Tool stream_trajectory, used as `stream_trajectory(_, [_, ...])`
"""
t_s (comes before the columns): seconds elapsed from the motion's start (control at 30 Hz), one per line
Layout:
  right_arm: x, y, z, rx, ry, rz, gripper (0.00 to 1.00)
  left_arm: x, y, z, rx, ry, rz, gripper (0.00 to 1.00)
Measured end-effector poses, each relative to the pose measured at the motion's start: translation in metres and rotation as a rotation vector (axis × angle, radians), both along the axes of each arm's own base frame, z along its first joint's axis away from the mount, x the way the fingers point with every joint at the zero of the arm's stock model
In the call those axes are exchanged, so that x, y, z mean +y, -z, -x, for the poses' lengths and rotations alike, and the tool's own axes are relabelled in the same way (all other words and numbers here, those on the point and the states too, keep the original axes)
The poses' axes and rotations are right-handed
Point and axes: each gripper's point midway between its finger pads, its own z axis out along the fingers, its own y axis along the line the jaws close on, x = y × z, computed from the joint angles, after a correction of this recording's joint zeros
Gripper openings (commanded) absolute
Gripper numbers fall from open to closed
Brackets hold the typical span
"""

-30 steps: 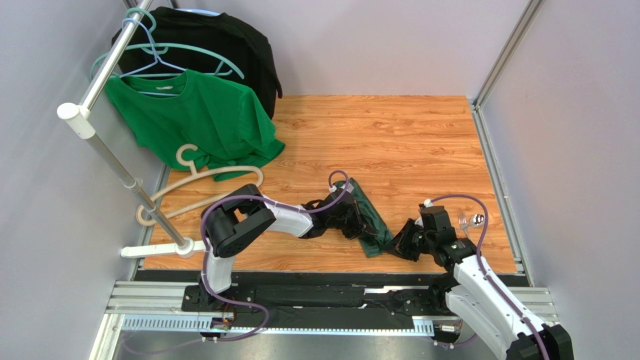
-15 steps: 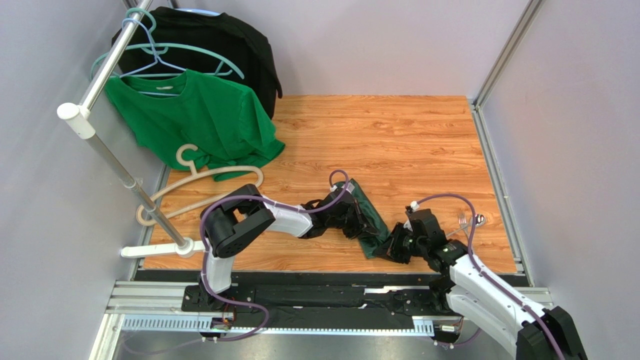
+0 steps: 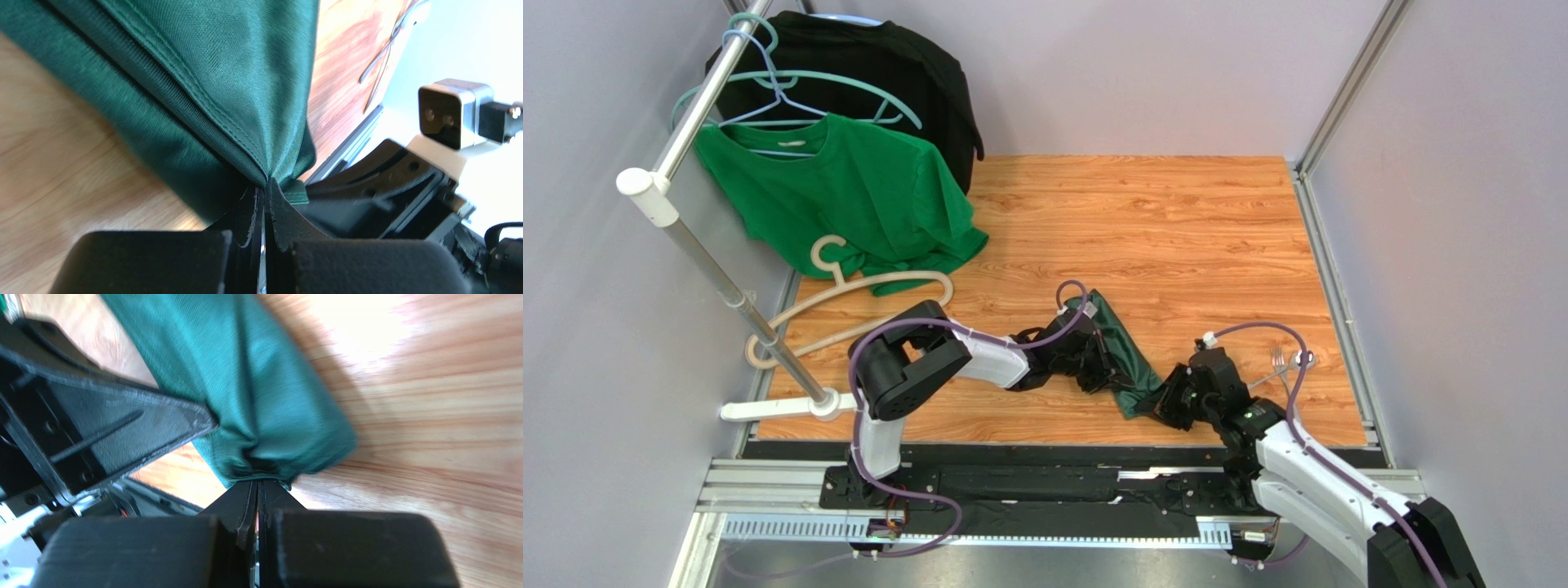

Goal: Fold the napkin into a case and place the utensils inside
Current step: Smooth out the smaller rectangle-folded napkin at the center of the board.

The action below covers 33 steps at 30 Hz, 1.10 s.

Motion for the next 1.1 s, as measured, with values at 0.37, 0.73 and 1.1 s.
stream_trajectory(0.37, [-0.011,0.002,-0.002,0.012,0.119,-0.008,0.0,0.009,-0.015,0.005,-0.027,0.068,-0.004,0.0])
stream_trajectory(0.73, [-0.011,0.002,-0.001,0.028,0.136,-0.016,0.0,0.015,-0.008,0.014,-0.01,0.114,-0.026,0.0])
stream_trajectory(1.1, [-0.021,-0.004,0.01,0.047,0.123,0.043,0.01,0.019,0.0,0.019,-0.008,0.145,-0.046,0.0])
